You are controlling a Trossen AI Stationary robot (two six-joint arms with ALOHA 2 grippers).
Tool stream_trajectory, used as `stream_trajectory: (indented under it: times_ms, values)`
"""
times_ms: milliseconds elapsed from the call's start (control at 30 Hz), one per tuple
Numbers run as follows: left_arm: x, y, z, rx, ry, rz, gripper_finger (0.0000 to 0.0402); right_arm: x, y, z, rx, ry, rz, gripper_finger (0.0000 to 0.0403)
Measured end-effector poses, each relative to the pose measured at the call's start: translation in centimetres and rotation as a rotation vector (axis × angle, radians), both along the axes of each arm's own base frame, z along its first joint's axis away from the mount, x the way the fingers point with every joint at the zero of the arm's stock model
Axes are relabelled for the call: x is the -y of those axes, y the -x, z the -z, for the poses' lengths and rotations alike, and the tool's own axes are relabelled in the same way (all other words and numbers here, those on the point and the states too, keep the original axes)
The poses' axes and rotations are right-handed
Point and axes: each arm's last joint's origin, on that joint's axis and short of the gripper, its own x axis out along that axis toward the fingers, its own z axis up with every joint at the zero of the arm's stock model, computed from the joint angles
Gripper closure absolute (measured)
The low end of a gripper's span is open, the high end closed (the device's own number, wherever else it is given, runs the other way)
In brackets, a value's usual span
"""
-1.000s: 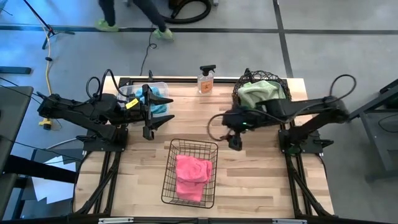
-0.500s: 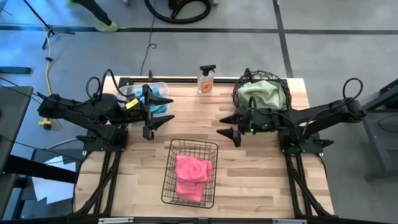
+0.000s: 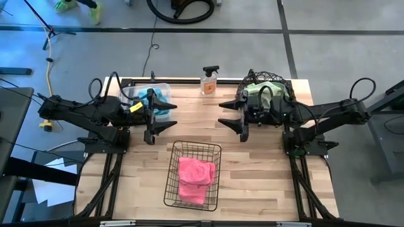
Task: Sort microfiber towel by color & place in baskets
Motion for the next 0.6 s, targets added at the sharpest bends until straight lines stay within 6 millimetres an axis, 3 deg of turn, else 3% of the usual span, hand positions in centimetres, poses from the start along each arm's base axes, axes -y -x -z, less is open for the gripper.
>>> stream_trajectory:
  times_ms: [367,500,600]
  values:
    - [-0.1,0.0,0.1,-0.003,0.062,-0.009,0.0171,0.1,0.3,-0.2,-0.05,0.008,0.005,0.0125]
    - [-0.1,0.0,0.2,-0.015,0.013,-0.016,0.0215,0.0,0.8,-0.3,-0.062,0.022,-0.011,0.017]
    - [-0.1,0.0,0.5,-0.057,-0.014,-0.014,0.0284,-0.1,1.8,-0.2,-0.116,0.06,-0.026,0.024]
